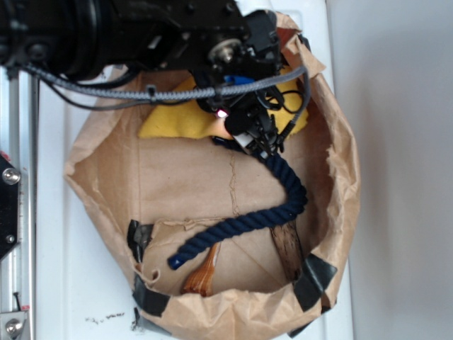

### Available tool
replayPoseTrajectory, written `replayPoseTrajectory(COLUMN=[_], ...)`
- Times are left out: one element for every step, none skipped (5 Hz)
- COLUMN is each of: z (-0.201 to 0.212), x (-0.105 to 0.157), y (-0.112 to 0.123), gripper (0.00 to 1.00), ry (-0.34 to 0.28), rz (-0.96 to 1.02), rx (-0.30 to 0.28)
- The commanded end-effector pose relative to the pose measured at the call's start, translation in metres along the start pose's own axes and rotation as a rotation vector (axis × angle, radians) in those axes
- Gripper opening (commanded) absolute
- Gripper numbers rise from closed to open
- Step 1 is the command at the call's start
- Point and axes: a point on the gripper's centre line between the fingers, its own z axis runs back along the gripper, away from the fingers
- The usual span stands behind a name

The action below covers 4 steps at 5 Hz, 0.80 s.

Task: Grab the yellow cloth.

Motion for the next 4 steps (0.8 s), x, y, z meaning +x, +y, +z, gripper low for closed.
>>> replayPoseTrajectory(z=[0.014, 0.007, 0.0, -0.005], x=[0.027, 0.029, 0.034, 0.032], y=[0.004, 0.001, -0.001, 0.003], gripper=[1.0, 1.0, 1.0, 1.0], ry=[-0.074, -0.096, -0.111, -0.12], rz=[0.026, 0.038, 0.049, 0.037], rx=[0.001, 0.001, 0.016, 0.016])
